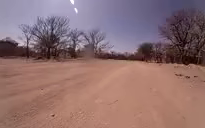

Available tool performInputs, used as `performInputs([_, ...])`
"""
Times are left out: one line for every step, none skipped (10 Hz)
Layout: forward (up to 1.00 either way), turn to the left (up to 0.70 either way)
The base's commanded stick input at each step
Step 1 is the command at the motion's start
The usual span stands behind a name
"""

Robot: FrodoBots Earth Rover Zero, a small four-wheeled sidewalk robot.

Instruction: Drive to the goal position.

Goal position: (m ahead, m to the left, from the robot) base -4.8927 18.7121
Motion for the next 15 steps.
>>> performInputs([0.00, 0.00])
performInputs([0.00, 0.00])
performInputs([0.00, 0.00])
performInputs([0.00, 0.00])
performInputs([0.00, 0.45])
performInputs([0.00, 0.45])
performInputs([0.00, 0.45])
performInputs([0.00, 0.45])
performInputs([0.00, 0.45])
performInputs([0.00, 0.45])
performInputs([0.00, 0.45])
performInputs([0.00, 0.45])
performInputs([0.00, 0.45])
performInputs([0.00, 0.45])
performInputs([0.00, 0.45])
